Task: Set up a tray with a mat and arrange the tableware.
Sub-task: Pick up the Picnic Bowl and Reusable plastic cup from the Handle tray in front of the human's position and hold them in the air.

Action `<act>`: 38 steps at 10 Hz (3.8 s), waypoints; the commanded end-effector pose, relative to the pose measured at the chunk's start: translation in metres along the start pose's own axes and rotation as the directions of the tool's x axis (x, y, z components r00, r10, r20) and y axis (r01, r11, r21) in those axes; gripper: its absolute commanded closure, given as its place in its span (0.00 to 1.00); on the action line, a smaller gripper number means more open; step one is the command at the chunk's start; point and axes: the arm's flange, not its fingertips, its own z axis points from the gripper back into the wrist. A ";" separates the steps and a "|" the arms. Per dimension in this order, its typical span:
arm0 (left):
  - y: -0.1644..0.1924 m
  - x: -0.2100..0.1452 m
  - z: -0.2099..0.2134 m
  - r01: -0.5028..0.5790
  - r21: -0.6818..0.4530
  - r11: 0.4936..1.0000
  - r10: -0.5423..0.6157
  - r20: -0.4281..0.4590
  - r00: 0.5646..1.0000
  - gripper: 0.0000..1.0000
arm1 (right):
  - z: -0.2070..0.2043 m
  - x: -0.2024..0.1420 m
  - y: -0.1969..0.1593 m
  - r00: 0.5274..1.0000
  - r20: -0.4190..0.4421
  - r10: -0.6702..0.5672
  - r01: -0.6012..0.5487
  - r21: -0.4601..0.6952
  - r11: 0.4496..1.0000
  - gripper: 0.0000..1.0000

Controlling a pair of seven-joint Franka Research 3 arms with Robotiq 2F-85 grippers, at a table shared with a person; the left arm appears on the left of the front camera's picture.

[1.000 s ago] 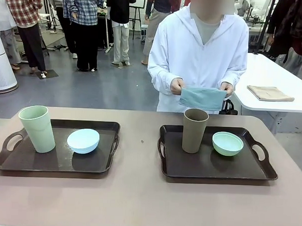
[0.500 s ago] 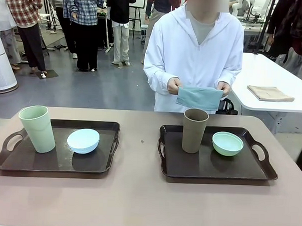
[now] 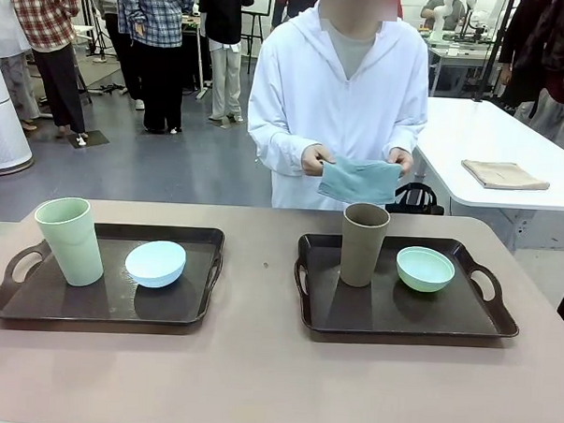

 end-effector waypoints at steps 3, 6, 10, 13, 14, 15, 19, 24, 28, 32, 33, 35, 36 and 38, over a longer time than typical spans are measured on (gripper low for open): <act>0.000 0.000 0.000 0.000 0.000 1.000 0.000 0.000 1.000 0.00 | 0.000 0.000 0.000 1.000 0.000 0.000 0.000 0.000 1.000 0.00; -0.093 0.069 -0.093 0.480 0.082 0.873 -0.442 -0.281 0.852 0.00 | -0.038 0.097 0.045 0.990 -0.134 -0.048 0.025 -0.163 0.986 0.00; -0.193 0.120 -0.193 0.738 0.287 0.611 -0.588 -0.459 0.666 0.00 | -0.102 0.167 0.088 0.964 -0.207 -0.165 0.061 -0.436 0.898 0.00; -0.222 0.142 -0.289 0.832 0.310 0.459 -0.624 -0.554 0.551 0.00 | -0.159 0.183 0.076 0.952 -0.140 -0.271 0.122 -0.641 0.758 0.00; -0.227 0.139 -0.318 0.857 0.267 0.442 -0.639 -0.577 0.509 0.00 | -0.172 0.186 0.068 0.958 -0.121 -0.260 0.121 -0.650 0.750 0.00; -0.233 0.131 -0.343 0.878 0.230 0.419 -0.663 -0.584 0.469 0.00 | -0.184 0.186 0.061 0.960 -0.112 -0.257 0.120 -0.666 0.736 0.00; -0.232 0.109 -0.401 0.904 0.164 0.394 -0.741 -0.526 0.418 0.00 | -0.205 0.188 0.049 0.967 -0.110 -0.230 0.101 -0.663 0.741 0.00; -0.240 0.109 -0.402 0.902 0.182 0.391 -0.721 -0.549 0.423 0.00 | -0.203 0.187 0.051 0.964 -0.133 -0.230 0.089 -0.654 0.751 0.00; -0.242 0.122 -0.420 0.952 0.097 0.289 -0.794 -0.532 0.295 0.00 | -0.203 0.187 0.050 0.963 -0.135 -0.232 0.091 -0.650 0.755 0.00; -0.238 0.176 -0.491 0.975 -0.220 0.028 -0.912 -0.404 -0.065 0.00 | -0.251 0.220 0.041 0.972 -0.053 -0.228 0.114 -0.744 0.659 0.00; -0.236 0.183 -0.508 0.967 -0.256 0.017 -0.918 -0.388 -0.087 0.00 | -0.260 0.226 0.042 0.973 -0.067 -0.222 0.093 -0.764 0.639 0.00; -0.233 0.201 -0.532 0.956 -0.293 -0.002 -0.957 -0.278 -0.087 0.00 | -0.280 0.241 0.048 0.973 -0.086 -0.216 0.066 -0.787 0.613 0.00; -0.234 0.202 -0.540 0.965 -0.262 0.023 -0.969 -0.245 -0.044 0.00 | -0.288 0.244 0.051 0.971 -0.093 -0.220 0.063 -0.787 0.613 0.00; -0.227 0.190 -0.548 0.981 -0.168 0.097 -0.981 -0.181 0.066 0.00 | -0.287 0.246 0.049 0.970 -0.090 -0.224 0.068 -0.788 0.612 0.00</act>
